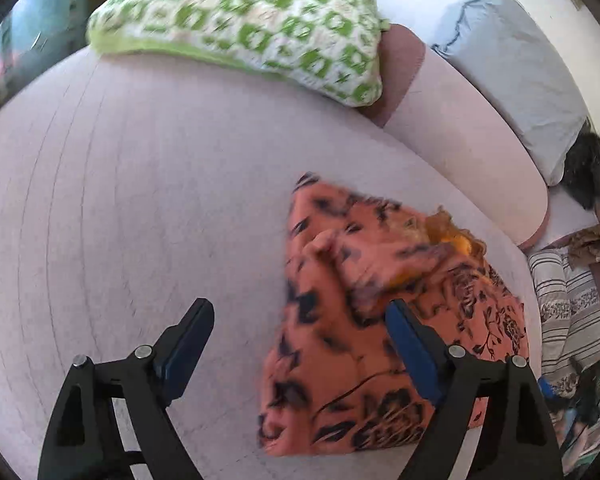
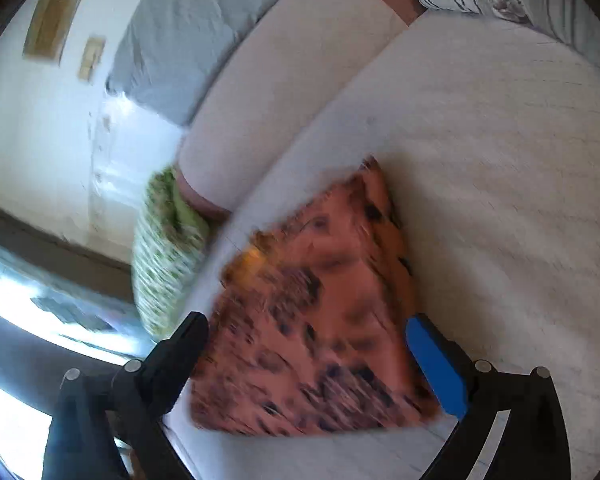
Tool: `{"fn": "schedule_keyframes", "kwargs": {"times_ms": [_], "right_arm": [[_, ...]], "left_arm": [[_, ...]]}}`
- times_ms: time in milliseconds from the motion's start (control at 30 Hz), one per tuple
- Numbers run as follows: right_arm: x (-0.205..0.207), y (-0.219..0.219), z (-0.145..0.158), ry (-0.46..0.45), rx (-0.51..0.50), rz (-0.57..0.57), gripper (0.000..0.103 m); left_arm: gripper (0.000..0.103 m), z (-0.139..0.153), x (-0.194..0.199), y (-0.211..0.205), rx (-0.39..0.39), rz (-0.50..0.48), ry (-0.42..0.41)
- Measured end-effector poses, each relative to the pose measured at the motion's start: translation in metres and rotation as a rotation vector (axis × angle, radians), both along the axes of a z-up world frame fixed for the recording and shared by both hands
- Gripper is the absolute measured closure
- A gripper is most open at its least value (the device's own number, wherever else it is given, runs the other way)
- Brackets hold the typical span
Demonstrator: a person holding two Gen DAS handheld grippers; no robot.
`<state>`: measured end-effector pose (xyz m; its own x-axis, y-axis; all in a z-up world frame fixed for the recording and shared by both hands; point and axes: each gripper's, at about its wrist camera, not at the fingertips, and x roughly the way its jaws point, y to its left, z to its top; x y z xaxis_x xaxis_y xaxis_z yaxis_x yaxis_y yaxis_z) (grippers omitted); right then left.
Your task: Fold small clothes
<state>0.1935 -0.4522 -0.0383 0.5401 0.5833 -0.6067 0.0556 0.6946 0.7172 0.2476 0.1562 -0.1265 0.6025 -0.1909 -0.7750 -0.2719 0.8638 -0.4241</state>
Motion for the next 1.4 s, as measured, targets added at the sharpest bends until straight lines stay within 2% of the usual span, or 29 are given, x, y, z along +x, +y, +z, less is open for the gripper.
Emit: {"fn": "schedule_keyframes", "kwargs": {"times_ms": [133,267,333,367,400,433,467,500,567,633,700,733,800,867,933,1000,1033,1067,1100,1133,1167,1200,1267,1400], "right_arm": [[-0.013,0.011,-0.010,0.016,-0.238,0.065,0.002],[0.008,0.027,-0.018,0.014,-0.326,0.118,0.002],[0.026,0.040,-0.031,0.051,-0.371,0.151,0.002],[0.030,0.046,-0.038,0.067,-0.382,0.180,0.005],[0.034,0.054,-0.044,0.080,-0.387,0.215,0.011],[0.037,0.061,-0.050,0.102,-0.402,0.233,0.039],[0.039,0.067,-0.052,0.122,-0.427,0.233,0.063],[0.041,0.070,-0.052,0.131,-0.398,0.248,0.077],[0.043,0.073,-0.042,0.140,-0.365,0.262,0.080],[0.041,0.072,-0.023,0.115,-0.336,0.269,0.081],[0.033,0.068,0.004,0.071,-0.300,0.265,0.082],[0.027,0.067,0.019,0.047,-0.287,0.270,0.082],[0.009,0.065,0.044,0.003,-0.310,0.273,0.082],[-0.021,0.056,0.062,-0.026,-0.305,0.279,0.082],[-0.050,0.044,0.057,-0.002,-0.295,0.278,0.080],[-0.080,0.036,0.019,0.063,-0.347,0.284,0.071],[-0.089,0.033,-0.006,0.111,-0.366,0.299,0.052],[-0.095,0.032,-0.025,0.168,-0.397,0.304,0.027],[-0.102,0.028,-0.045,0.234,-0.458,0.290,0.028],[-0.112,0.025,-0.045,0.179,-0.461,0.276,0.028],[-0.115,0.023,-0.039,0.154,-0.457,0.261,0.028],[-0.116,0.019,-0.031,0.147,-0.453,0.228,0.028],[-0.113,0.009,-0.009,0.075,-0.432,0.162,0.028],[-0.087,0.013,0.016,-0.004,-0.382,0.110,0.028]], "left_arm": [[0.015,-0.011,-0.017,0.001,0.058,-0.029,-0.001],[0.014,-0.036,0.001,-0.017,0.025,-0.120,0.079],[0.014,-0.036,0.006,-0.030,0.126,-0.147,0.054],[0.018,-0.035,0.009,-0.040,0.163,-0.185,0.043],[0.035,-0.035,0.012,-0.046,0.158,-0.216,0.042],[0.082,-0.037,0.016,-0.051,0.157,-0.237,0.065],[0.085,-0.035,0.019,-0.055,0.156,-0.240,0.082],[0.086,-0.031,0.021,-0.058,0.167,-0.239,0.087],[0.087,-0.019,0.023,-0.063,0.196,-0.245,0.077],[0.087,0.001,0.022,-0.061,0.189,-0.231,0.032],[0.087,0.033,0.005,-0.055,0.154,-0.220,-0.047],[0.087,0.048,-0.006,-0.055,0.144,-0.221,-0.078],[0.087,0.072,-0.034,-0.060,0.176,-0.235,-0.130],[0.086,0.084,-0.070,-0.063,0.170,-0.234,-0.152],[0.084,0.070,-0.097,-0.064,0.145,-0.232,-0.112],[0.079,0.026,-0.118,-0.069,0.119,-0.264,-0.016],[0.072,-0.003,-0.125,-0.069,0.106,-0.277,0.052],[0.070,-0.027,-0.128,-0.068,0.122,-0.284,0.140],[0.069,-0.030,-0.133,-0.067,0.120,-0.286,0.124],[0.065,-0.023,-0.137,-0.065,0.126,-0.286,0.075],[0.056,-0.011,-0.138,-0.062,0.158,-0.272,0.077],[0.053,-0.001,-0.138,-0.059,0.175,-0.258,0.060],[0.043,0.026,-0.137,-0.053,0.193,-0.235,-0.027],[0.042,0.043,-0.110,-0.052,0.196,-0.235,-0.074]]}}
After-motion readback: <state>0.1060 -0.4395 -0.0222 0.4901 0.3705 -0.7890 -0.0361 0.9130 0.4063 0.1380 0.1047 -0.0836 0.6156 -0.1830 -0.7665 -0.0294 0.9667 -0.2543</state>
